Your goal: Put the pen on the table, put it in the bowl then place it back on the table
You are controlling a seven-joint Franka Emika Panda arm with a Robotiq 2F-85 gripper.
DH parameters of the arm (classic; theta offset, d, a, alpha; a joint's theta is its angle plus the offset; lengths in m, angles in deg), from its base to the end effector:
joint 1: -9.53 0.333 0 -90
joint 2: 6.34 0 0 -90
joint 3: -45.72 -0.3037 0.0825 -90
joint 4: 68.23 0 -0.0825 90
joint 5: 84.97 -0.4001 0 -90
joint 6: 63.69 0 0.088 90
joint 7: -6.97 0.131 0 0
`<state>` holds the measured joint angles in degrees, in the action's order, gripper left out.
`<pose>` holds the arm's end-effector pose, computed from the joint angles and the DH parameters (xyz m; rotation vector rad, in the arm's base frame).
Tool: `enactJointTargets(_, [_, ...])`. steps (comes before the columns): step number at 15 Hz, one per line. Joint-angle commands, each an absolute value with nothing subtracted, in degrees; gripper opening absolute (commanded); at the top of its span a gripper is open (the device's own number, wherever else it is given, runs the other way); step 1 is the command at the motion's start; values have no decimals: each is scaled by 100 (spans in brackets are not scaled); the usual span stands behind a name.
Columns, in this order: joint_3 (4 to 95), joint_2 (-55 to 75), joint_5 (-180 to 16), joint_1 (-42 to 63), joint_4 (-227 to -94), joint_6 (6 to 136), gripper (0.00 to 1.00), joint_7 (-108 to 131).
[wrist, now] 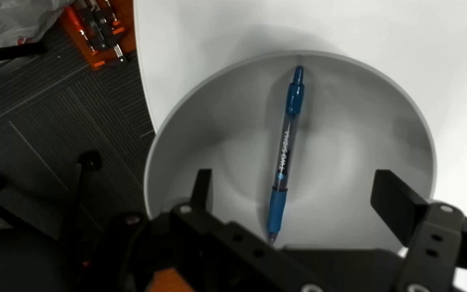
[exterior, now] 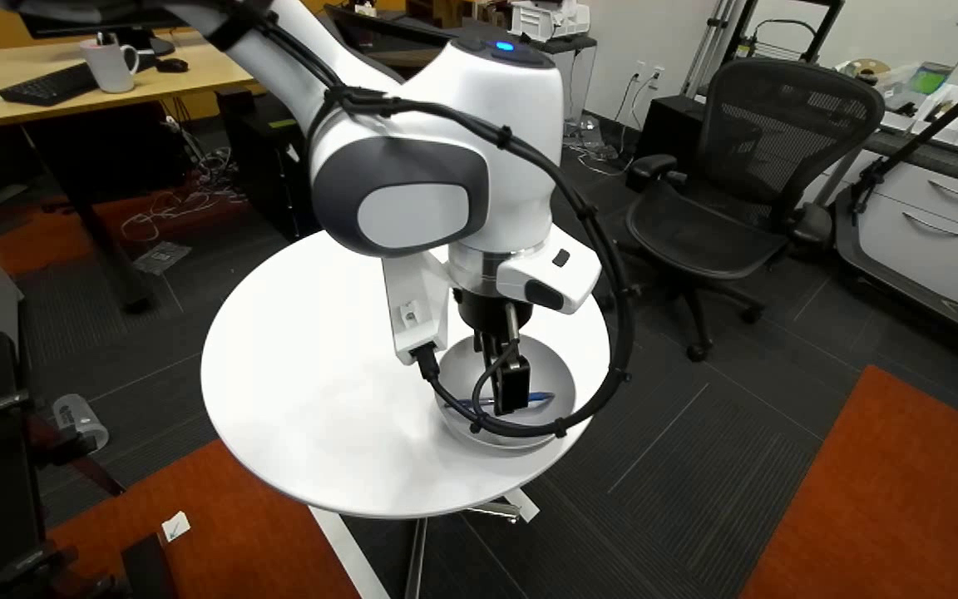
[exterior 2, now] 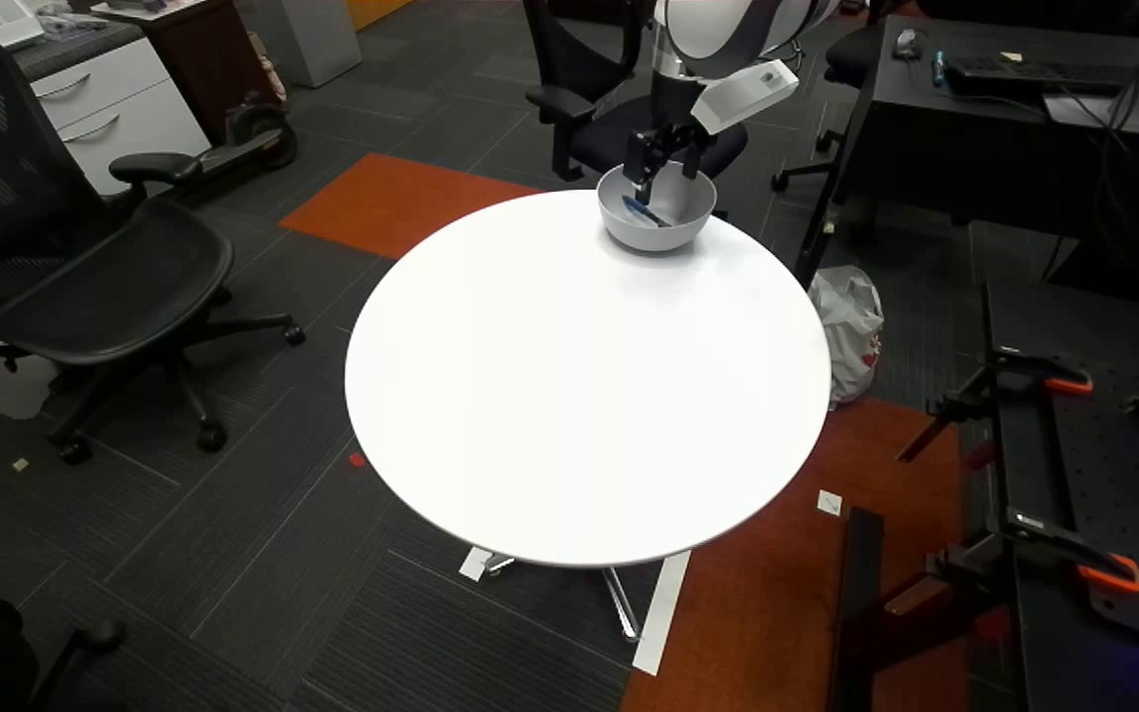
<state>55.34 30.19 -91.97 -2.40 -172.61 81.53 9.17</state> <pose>0.6175 -0.2400 0.1508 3.0133 -0.7298 0.1267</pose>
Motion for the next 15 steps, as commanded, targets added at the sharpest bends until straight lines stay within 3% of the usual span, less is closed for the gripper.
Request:
enactJointTargets(1, [5510, 3375, -9186, -306, -16816, 8094, 100, 1123])
enactJointTargets(15, [5593, 4262, -9126, -420, -15716, 7792, 100, 1252])
